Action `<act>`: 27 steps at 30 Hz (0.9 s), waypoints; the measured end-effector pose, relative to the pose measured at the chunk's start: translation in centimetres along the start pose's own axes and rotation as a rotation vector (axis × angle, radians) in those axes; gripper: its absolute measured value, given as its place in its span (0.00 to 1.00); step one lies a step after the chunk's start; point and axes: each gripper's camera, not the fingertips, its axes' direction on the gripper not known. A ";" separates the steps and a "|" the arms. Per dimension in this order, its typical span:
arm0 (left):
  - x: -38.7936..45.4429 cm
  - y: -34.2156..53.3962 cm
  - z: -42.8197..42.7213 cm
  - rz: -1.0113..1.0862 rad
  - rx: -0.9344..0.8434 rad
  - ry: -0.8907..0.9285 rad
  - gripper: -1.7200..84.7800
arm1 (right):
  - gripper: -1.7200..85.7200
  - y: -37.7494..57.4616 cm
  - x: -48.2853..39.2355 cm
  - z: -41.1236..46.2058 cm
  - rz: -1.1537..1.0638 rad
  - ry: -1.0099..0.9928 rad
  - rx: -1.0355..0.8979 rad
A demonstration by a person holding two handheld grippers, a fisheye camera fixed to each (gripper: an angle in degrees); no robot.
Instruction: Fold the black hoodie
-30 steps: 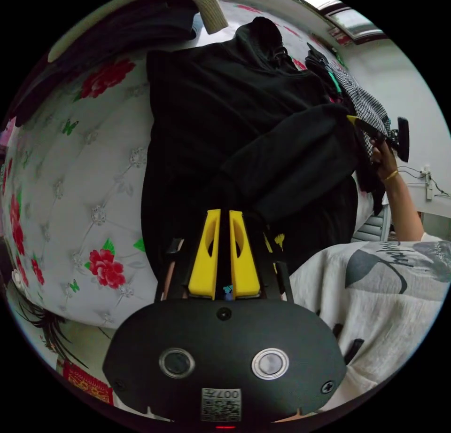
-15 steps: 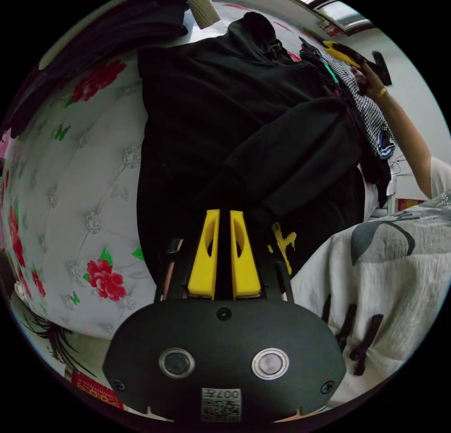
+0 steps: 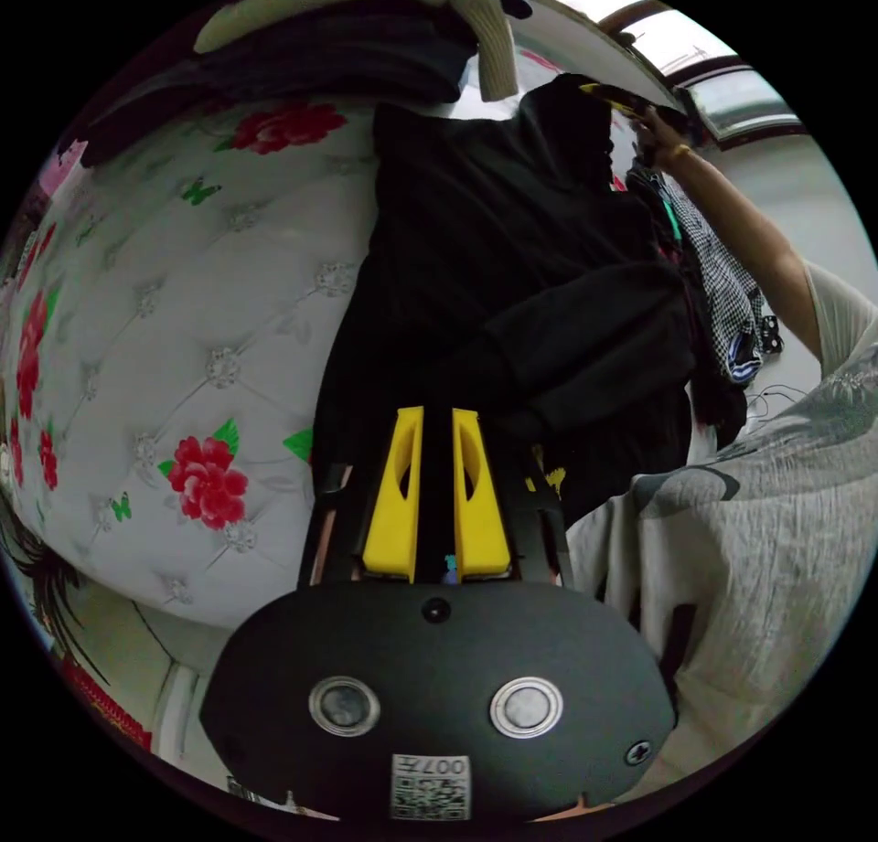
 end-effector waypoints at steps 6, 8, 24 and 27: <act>0.9 1.9 -2.5 0.031 0.105 0.063 0.09 | 0.02 11.5 -20.6 -10.7 -0.504 -0.238 -0.094; 2.0 2.7 -3.6 0.072 0.142 0.066 0.09 | 0.03 18.3 -28.4 -11.7 -0.600 -0.191 -0.233; 15.4 7.1 -4.8 0.472 0.224 0.132 0.12 | 0.07 42.3 -36.3 -5.0 -0.096 0.071 -0.432; 18.5 6.3 1.5 0.547 0.015 0.008 0.11 | 0.09 41.8 -33.3 -6.7 0.061 0.056 -0.256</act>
